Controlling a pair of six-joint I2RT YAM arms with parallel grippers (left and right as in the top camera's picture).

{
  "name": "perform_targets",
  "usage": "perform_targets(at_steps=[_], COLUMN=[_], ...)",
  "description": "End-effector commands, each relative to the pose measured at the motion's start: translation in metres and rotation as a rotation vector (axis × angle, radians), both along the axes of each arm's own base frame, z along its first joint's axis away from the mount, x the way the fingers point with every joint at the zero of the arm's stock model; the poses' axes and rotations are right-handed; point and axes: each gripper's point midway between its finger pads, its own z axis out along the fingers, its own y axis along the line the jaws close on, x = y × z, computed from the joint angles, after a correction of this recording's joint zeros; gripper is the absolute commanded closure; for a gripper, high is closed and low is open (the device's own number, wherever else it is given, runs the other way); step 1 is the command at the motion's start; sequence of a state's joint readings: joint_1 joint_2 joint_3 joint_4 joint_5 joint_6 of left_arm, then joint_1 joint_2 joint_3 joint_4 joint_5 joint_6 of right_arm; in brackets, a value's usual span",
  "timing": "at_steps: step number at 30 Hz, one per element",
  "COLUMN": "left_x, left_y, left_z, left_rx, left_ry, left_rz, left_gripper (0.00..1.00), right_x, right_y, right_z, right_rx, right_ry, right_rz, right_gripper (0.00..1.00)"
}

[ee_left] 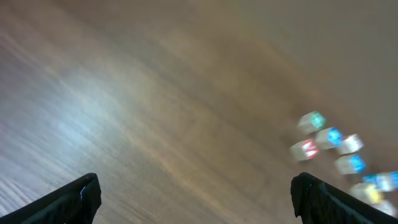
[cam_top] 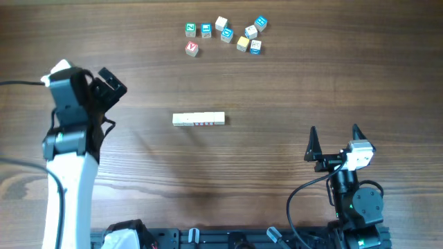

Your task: Form a horizontal line

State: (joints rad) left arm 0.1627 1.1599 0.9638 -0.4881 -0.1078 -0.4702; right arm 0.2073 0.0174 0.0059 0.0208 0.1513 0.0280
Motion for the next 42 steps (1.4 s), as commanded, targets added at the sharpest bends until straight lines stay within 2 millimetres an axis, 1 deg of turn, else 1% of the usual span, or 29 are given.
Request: perform_targets(at_steps=[1, 7, 8, 9, 10, 12, 14, 21, 25, 29, 32, 35, 38, 39, 41, 42], left_x=[-0.008, -0.009, -0.015, -0.027, -0.038, -0.051, -0.059, -0.059, -0.047, -0.051, -0.053, -0.065, -0.073, -0.078, -0.086, -0.089], left_y=[-0.002, -0.002, -0.003, -0.004, -0.006, -0.008, -0.010, -0.010, -0.008, -0.008, -0.009, -0.011, -0.012, -0.013, -0.016, -0.020], left_z=[0.024, 0.019, 0.008, -0.005, -0.014, -0.023, -0.030, -0.024, -0.013, -0.018, -0.015, -0.023, -0.022, -0.017, -0.010, -0.003], left_rx=[0.008, 0.005, -0.003, -0.014, -0.023, -0.032, -0.039, -0.035, -0.015, -0.001, 0.018, 0.030, 0.054, 0.065, 0.076, 0.080], left_ry=[-0.075, -0.056, -0.002, 0.068, 0.124, 0.184, 0.227, 0.202, 0.073, -0.016, -0.134, -0.215, -0.364, -0.436, -0.517, -0.565], left_rz=[0.006, 0.006, 0.007, 0.007, 0.007, 0.007, 0.007, 0.007, 0.007, 0.007, 0.007, 0.007, 0.006, 0.006, -0.001, -0.012], left_gripper=[0.00, 0.00, 0.00, 0.00, 0.00, 0.00, 0.00, 0.00, 0.00, 0.00, 0.00, 0.00, 0.00, 0.00, 0.00, 0.00], right_x=[-0.001, -0.001, -0.001, -0.001, -0.001, -0.001, -0.001, -0.001, -0.001, -0.001, -0.001, -0.001, -0.001, -0.001, -0.001, -0.001], right_y=[-0.004, -0.004, -0.004, -0.004, -0.004, -0.004, -0.004, -0.004, -0.004, -0.004, -0.004, -0.004, -0.004, -0.004, -0.004, -0.004], right_z=[0.003, 0.003, 0.003, 0.003, 0.003, 0.003, 0.003, 0.003, 0.003, 0.003, 0.003, 0.003, 0.003, 0.003, 0.003, 0.003], right_rx=[-0.006, -0.006, -0.006, -0.006, -0.006, -0.006, -0.006, -0.006, -0.006, -0.007, -0.006, -0.006, -0.007, -0.006, -0.006, -0.006], right_ry=[-0.014, -0.014, -0.014, -0.014, -0.014, -0.014, -0.014, -0.014, -0.014, -0.014, -0.014, -0.014, -0.014, -0.014, -0.014, -0.014], right_rz=[-0.018, -0.018, -0.018, -0.018, -0.018, -0.018, -0.018, -0.018, -0.018, -0.018, -0.018, -0.018, -0.018, -0.018, -0.018, -0.018], right_gripper=[0.00, 0.00, 0.00, 0.00, 0.00, 0.00, 0.00, 0.00, 0.00, 0.00, 0.00, 0.00, 0.00, 0.00, 0.00, 0.00])
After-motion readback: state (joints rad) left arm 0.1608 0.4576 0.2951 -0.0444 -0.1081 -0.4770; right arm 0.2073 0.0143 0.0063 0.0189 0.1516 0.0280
